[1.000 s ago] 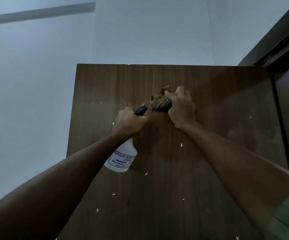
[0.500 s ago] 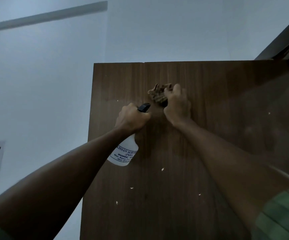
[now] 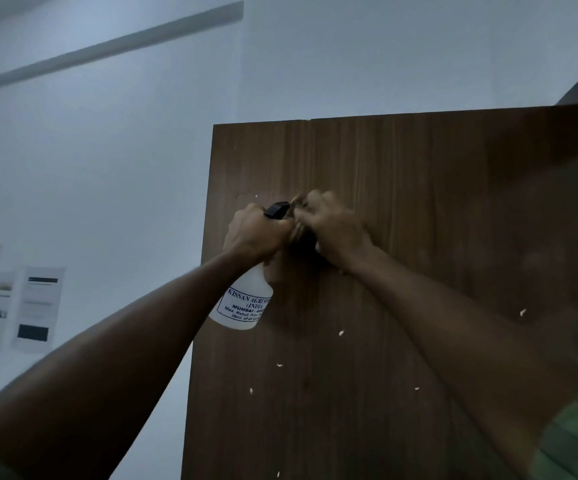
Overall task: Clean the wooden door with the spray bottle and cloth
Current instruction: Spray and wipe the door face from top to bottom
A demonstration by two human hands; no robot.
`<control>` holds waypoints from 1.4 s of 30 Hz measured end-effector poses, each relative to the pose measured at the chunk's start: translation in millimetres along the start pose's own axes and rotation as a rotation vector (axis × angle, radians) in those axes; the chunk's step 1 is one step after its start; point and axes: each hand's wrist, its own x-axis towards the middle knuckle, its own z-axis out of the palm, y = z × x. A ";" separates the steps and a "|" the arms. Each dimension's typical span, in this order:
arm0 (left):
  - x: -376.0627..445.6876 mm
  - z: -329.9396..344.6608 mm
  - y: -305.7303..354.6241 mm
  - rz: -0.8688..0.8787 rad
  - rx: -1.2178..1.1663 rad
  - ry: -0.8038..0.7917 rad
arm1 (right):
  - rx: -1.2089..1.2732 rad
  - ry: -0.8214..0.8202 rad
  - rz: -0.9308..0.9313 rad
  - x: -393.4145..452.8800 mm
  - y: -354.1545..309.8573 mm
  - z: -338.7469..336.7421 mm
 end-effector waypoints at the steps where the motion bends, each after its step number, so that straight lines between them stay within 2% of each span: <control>1: -1.2 -1.9 -0.6 -0.004 0.010 0.009 | -0.004 -0.075 -0.171 -5.1 0.6 3.4; 2: -2.1 -4.3 -1.0 -0.002 0.019 0.011 | 0.000 -0.131 -0.253 -3.5 6.1 0.5; 3: -2.9 -7.3 -1.7 0.003 0.028 0.011 | 0.002 -0.143 -0.232 4.3 14.0 -3.0; 4: -3.8 -11.3 -2.3 0.008 0.038 0.006 | 0.002 -0.097 -0.130 14.6 21.5 -6.1; 6: -3.5 -19.3 -6.2 0.020 0.067 0.005 | 0.068 0.042 0.228 34.7 30.0 -15.1; 8: -1.2 -26.1 -13.8 0.020 0.088 0.013 | 0.108 0.076 0.464 50.3 27.4 -20.5; 13: 4.8 -35.2 -35.4 -0.013 0.135 0.001 | 0.061 0.075 0.425 61.0 -1.9 -11.7; 16: 7.6 -38.8 -44.7 -0.020 0.155 0.032 | 0.137 0.162 0.508 64.7 -7.4 1.2; 18: 11.4 -41.4 -49.5 -0.009 0.144 0.030 | 0.105 0.163 0.555 65.1 -8.2 6.3; 21: 18.2 -46.9 -55.4 0.011 0.105 0.029 | 0.050 0.178 0.456 49.9 -26.8 8.9; 22: 19.4 -48.8 -56.3 0.013 0.080 0.025 | -0.006 0.149 0.334 42.5 -35.9 11.9; 25: 19.0 -53.9 -56.2 0.041 0.039 -0.017 | -0.159 0.069 -0.219 25.0 -43.1 24.7; 26: 18.2 -55.9 -55.8 0.054 0.036 -0.023 | -0.202 0.076 -0.319 29.2 -36.6 22.8; 27: 18.0 -57.9 -56.3 0.069 0.035 -0.023 | -0.241 0.100 -0.335 37.1 -31.1 20.4; 28: 18.5 -60.9 -56.9 0.079 0.035 -0.018 | -0.260 0.106 -0.258 47.9 -27.4 18.4; 31: 23.3 -68.0 -61.4 0.096 0.029 0.004 | -0.131 0.205 0.255 81.8 -41.4 15.6; 33: 26.9 -72.9 -65.6 0.098 0.006 0.010 | -0.059 0.280 0.390 87.4 -69.5 21.8; 34: 27.7 -75.7 -68.4 0.084 -0.020 0.019 | -0.029 0.283 0.333 82.5 -83.6 30.7; 35: 28.6 -78.1 -72.1 0.059 -0.044 0.031 | -0.006 0.280 0.193 72.6 -95.6 40.8; 37: 30.8 -83.8 -79.9 0.012 -0.063 0.036 | -0.027 0.221 -0.176 50.6 -106.8 59.5; 39: 29.5 -89.0 -85.5 -0.022 -0.081 0.035 | -0.131 0.162 -0.339 56.0 -90.5 54.6; 40: 29.4 -91.6 -87.8 -0.028 -0.091 0.030 | -0.180 0.185 -0.290 69.8 -79.7 50.8; 42: 27.0 -94.7 -94.4 -0.024 -0.092 0.015 | -0.205 0.295 0.054 102.1 -64.6 43.1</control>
